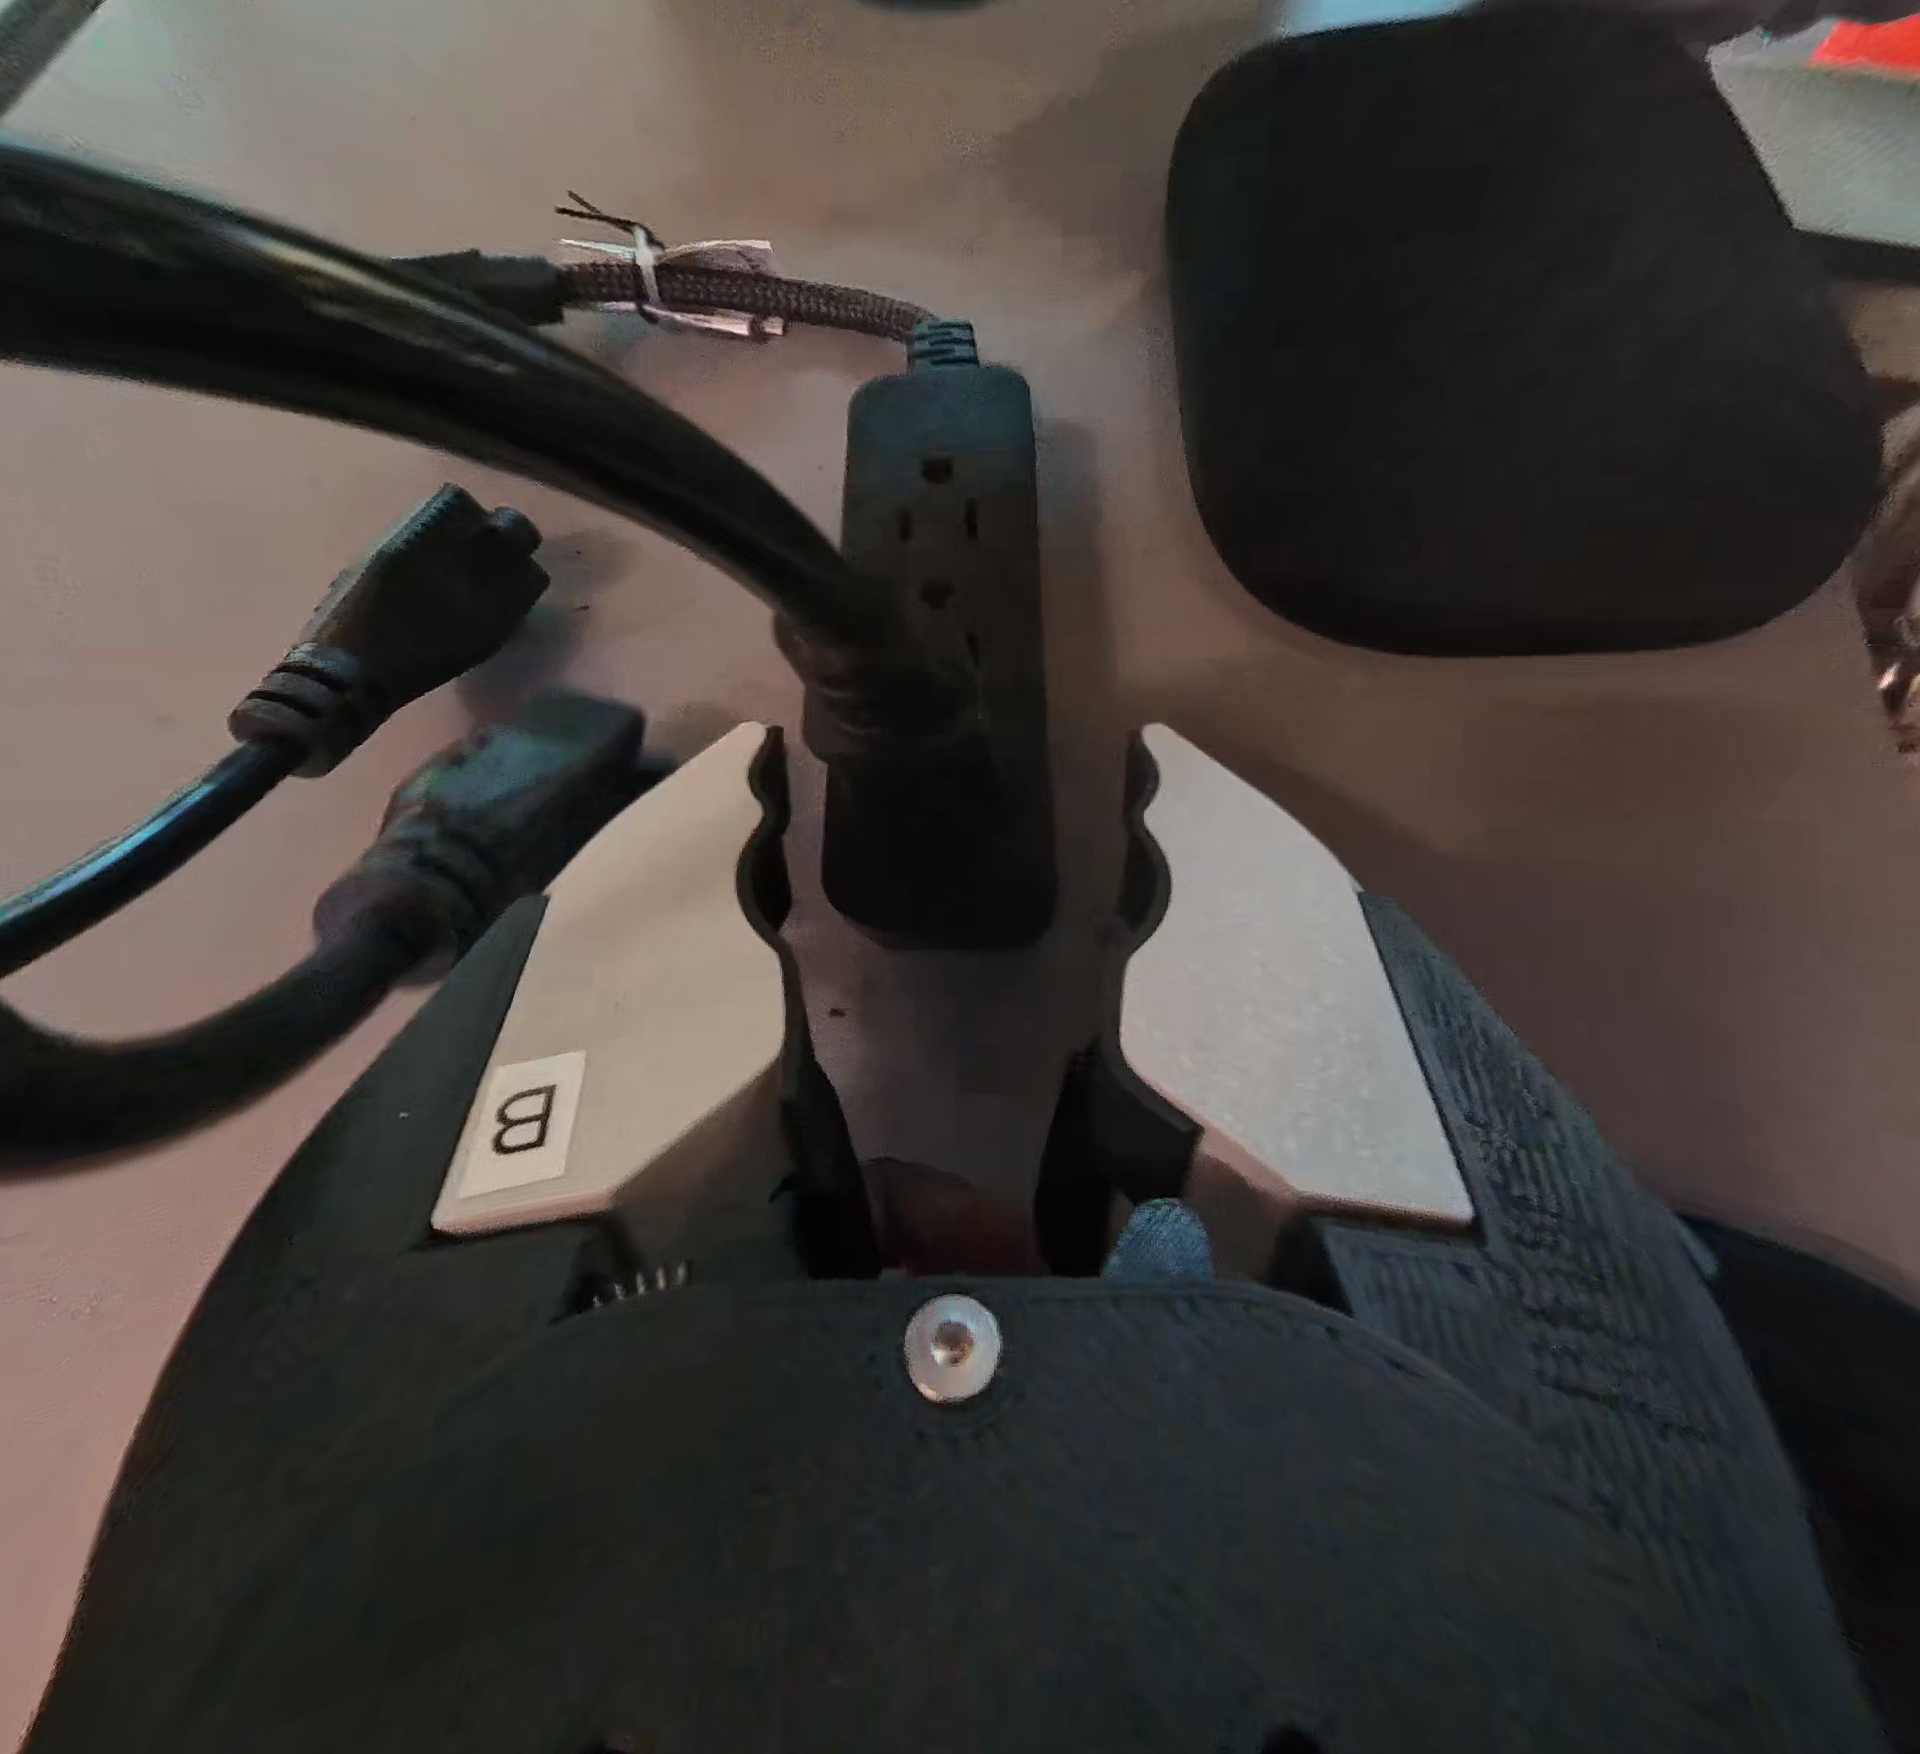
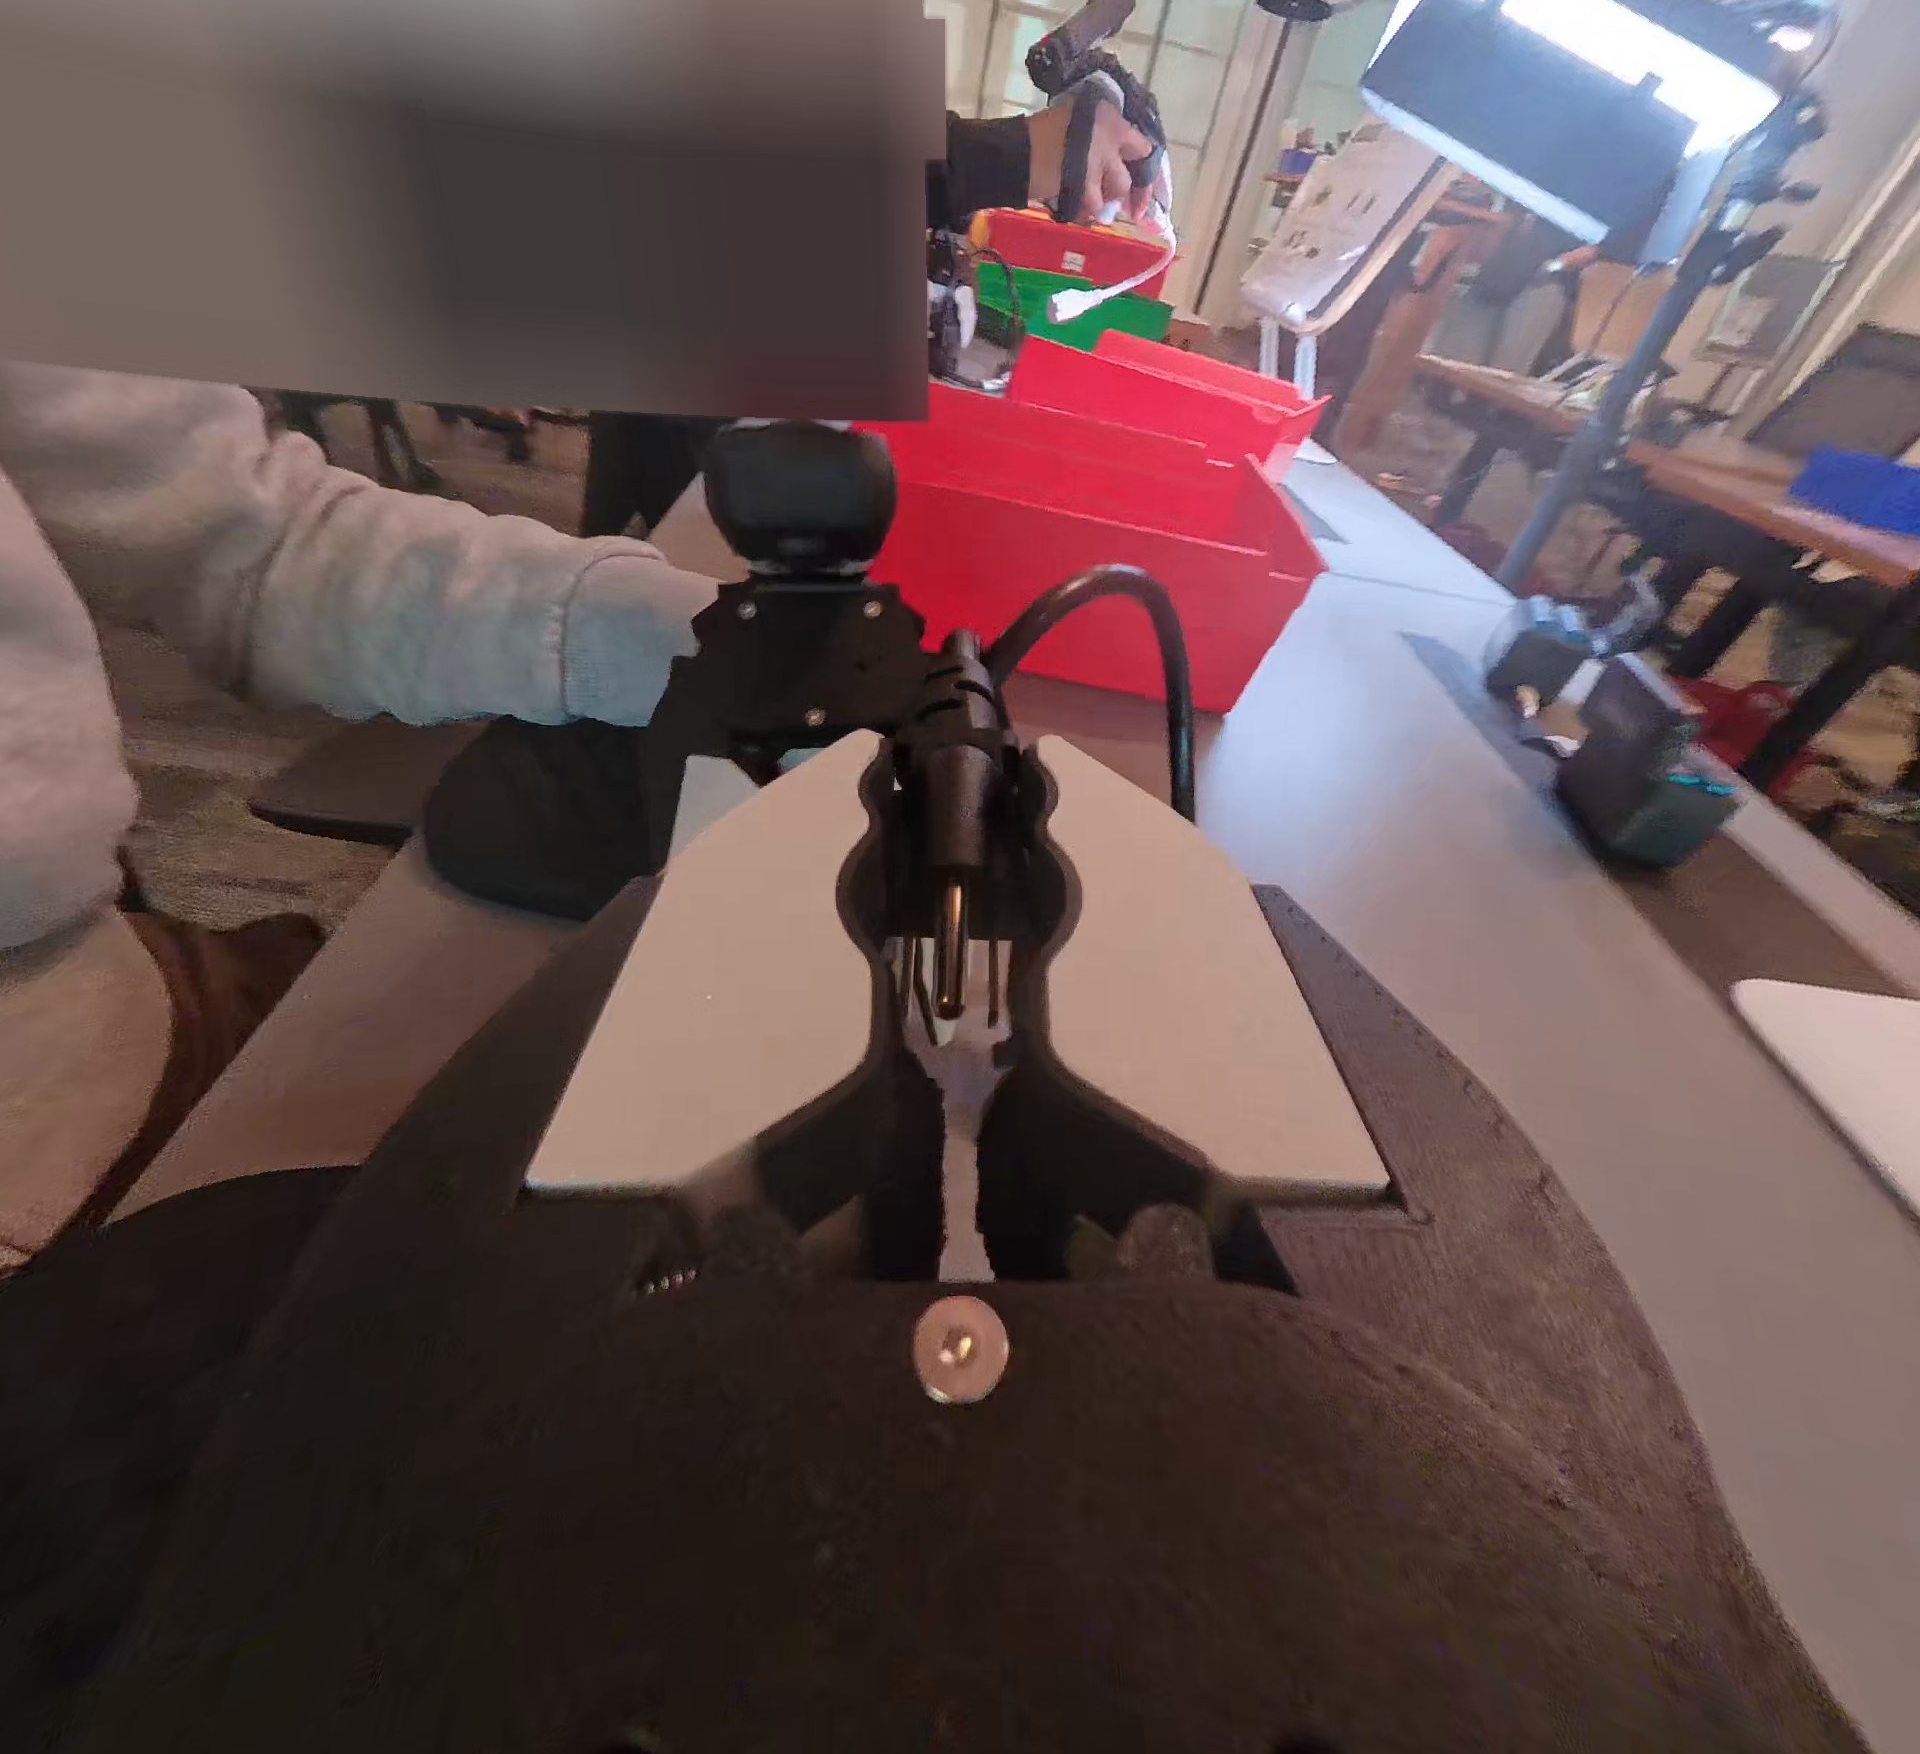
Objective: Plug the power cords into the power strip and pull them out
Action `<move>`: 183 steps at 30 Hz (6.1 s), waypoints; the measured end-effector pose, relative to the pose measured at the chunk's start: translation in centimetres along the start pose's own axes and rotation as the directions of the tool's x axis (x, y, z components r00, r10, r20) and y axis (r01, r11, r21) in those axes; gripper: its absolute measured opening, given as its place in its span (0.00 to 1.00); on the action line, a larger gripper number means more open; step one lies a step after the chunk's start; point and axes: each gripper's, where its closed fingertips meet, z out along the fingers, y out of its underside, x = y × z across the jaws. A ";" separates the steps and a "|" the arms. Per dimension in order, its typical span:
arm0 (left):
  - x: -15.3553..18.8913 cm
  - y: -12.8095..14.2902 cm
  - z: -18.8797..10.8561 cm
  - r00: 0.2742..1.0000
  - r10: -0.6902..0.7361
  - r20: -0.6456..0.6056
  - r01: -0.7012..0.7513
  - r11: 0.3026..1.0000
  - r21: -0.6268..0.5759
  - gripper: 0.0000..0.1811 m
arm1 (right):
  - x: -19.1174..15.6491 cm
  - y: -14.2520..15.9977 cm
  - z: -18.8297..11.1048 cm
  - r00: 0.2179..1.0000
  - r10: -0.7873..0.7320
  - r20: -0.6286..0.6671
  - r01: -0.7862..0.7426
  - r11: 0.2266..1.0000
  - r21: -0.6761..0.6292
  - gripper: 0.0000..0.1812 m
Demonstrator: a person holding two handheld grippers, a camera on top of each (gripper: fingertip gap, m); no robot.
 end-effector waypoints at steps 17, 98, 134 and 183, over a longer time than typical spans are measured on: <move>0.1 -0.8 -0.8 0.999 -0.006 -0.034 0.009 0.997 0.080 0.37 | 1.4 -12.0 4.3 0.986 -0.163 -0.042 0.168 0.973 0.159 0.07; -10.4 -15.3 -22.1 0.640 -0.331 0.693 -0.478 0.534 0.697 0.33 | 8.4 -20.7 -19.6 -0.233 -0.784 -0.575 0.237 0.528 -0.815 0.08; -12.8 -9.1 -17.3 0.619 -0.339 0.708 -0.395 0.645 0.654 0.32 | 5.1 11.5 -46.3 -0.089 0.095 -0.991 -0.912 0.393 0.120 0.09; -10.3 -10.4 -19.0 0.636 -0.211 0.742 -0.484 0.640 0.596 0.01 | 3.4 -20.4 -13.8 0.775 -0.411 -0.481 0.502 0.862 0.073 0.00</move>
